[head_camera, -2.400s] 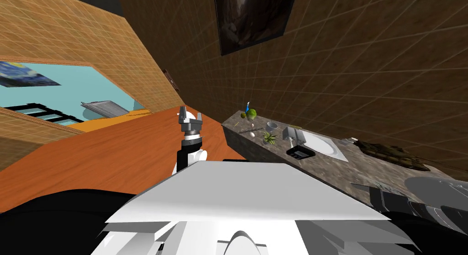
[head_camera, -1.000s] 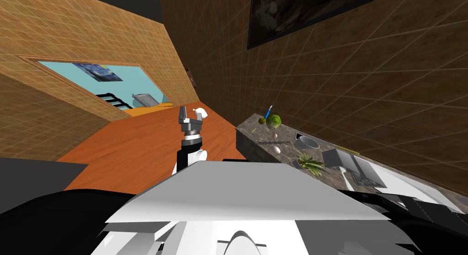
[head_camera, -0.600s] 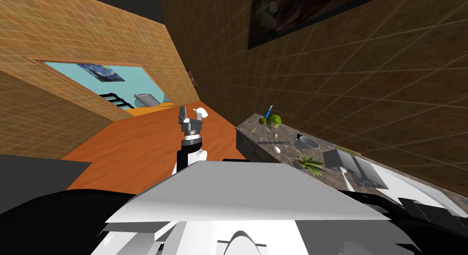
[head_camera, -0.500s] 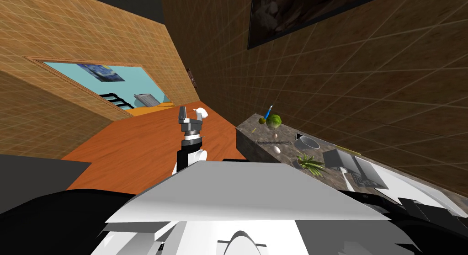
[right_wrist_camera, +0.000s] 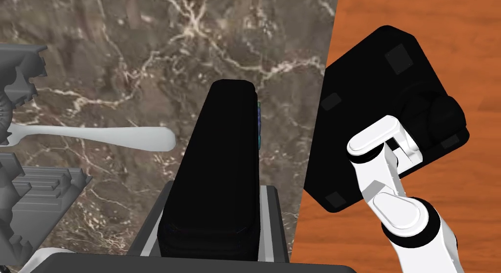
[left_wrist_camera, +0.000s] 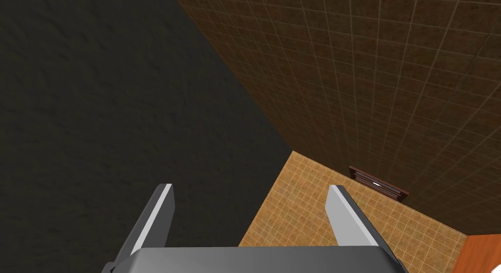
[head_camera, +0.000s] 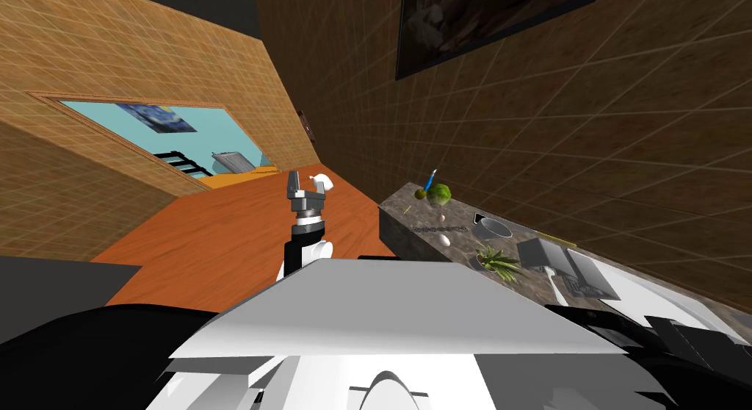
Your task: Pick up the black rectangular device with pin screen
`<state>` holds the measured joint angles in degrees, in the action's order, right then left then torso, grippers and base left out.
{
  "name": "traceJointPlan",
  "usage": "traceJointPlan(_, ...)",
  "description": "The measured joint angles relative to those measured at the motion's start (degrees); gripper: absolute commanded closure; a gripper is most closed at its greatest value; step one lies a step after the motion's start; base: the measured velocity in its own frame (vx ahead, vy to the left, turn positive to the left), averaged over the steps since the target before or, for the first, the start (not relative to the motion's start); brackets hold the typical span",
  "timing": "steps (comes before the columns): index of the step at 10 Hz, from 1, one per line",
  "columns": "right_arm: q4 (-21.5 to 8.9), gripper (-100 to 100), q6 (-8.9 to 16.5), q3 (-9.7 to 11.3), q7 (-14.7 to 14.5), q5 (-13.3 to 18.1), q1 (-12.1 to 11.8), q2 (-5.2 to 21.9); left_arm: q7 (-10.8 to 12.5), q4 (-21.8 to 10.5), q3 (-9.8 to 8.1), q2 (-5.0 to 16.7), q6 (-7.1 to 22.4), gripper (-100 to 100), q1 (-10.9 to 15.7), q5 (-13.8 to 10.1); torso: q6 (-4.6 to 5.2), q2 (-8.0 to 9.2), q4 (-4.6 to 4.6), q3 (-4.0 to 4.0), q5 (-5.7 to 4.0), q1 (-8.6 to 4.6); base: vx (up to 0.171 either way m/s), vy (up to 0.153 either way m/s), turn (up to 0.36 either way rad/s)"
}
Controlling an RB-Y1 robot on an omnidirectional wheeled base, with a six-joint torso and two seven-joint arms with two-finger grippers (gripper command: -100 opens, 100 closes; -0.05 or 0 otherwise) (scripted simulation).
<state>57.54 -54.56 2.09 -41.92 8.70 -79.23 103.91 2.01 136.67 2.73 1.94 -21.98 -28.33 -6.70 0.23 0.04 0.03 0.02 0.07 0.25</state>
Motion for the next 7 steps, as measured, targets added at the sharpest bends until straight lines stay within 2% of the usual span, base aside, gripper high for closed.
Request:
traceJointPlan(1, -0.58, 100, -0.46, 1.11, 0.58, 0.97, 1.59, -0.19, 0.0, 0.0, 0.0, 0.0, 0.0, 0, 0.0, 0.0, -0.01, 0.02, 0.0, 0.01, -0.01, -0.03, 0.0, 0.0, 0.0)
traceJointPlan(2, -0.35, 100, -0.38, 0.84, 0.63, 0.67, 1.45, -0.04, 0.0, 0.0, 0.0, 0.0, 0.0, 0, 0.0, 0.0, -0.06, 0.02, 0.01, 0.01, 0.0, -0.05, 0.0, 0.0, 0.0)
traceJointPlan(3, -0.79, 100, -0.57, 2.22, 1.13, 1.85, 4.19, -0.49, 0.0, 0.0, 0.0, 0.0, 0.0, 0, 0.0, 0.0, -0.06, 0.02, 0.02, 0.02, 0.01, -0.06, -0.009, 0.016, -0.087)
traceJointPlan(5, -2.9, 100, -2.65, 2.23, 1.9, 1.98, 5.21, 1.08, 0.0, 0.0, 0.0, 0.0, 0.0, 0, 0.0, 0.0, -0.01, 0.11, 0.03, 0.07, 0.11, 0.11, -0.018, 0.027, -0.06)
traceJointPlan(7, -3.28, 100, -3.44, 1.36, 1.87, 1.09, 3.87, 1.91, 0.0, 0.0, 0.0, 0.0, 0.0, 0, 0.01, 0.0, -0.06, 0.07, 0.02, 0.05, 0.1, 0.11, -0.003, 0.006, 0.008)
